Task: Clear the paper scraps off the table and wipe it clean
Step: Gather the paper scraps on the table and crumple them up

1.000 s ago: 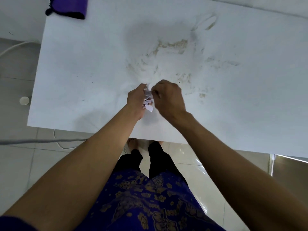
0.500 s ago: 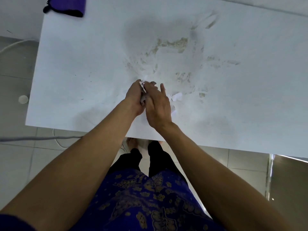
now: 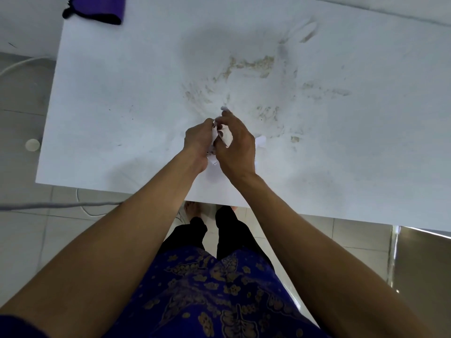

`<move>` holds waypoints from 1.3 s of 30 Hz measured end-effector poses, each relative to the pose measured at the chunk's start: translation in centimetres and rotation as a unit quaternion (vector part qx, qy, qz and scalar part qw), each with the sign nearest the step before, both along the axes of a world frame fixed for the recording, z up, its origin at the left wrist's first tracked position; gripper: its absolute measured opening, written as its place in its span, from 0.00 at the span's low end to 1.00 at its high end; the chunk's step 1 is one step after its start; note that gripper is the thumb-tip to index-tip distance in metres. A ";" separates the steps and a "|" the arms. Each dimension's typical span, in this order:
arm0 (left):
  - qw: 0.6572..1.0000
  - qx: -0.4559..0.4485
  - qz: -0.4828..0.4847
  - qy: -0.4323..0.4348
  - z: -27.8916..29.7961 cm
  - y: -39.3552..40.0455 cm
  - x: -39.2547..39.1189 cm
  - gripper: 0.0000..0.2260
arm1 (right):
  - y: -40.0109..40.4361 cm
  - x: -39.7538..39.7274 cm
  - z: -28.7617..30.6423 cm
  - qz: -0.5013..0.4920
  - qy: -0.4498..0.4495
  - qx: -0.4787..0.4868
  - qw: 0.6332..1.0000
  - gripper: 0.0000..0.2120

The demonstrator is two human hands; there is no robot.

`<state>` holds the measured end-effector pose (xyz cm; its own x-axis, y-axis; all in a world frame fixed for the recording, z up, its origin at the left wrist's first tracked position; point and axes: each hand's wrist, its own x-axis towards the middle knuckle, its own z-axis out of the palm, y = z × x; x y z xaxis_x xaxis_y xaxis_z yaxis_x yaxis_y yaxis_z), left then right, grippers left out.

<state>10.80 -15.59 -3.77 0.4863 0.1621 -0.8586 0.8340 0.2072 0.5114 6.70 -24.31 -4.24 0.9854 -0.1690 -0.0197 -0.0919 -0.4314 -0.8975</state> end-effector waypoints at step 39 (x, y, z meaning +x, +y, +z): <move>0.998 0.045 -0.031 -0.030 -0.2 2.4 -2.4 0.01 | -6.1 -3.4 -5.8 0.111 0.088 -0.351 0.926 0.27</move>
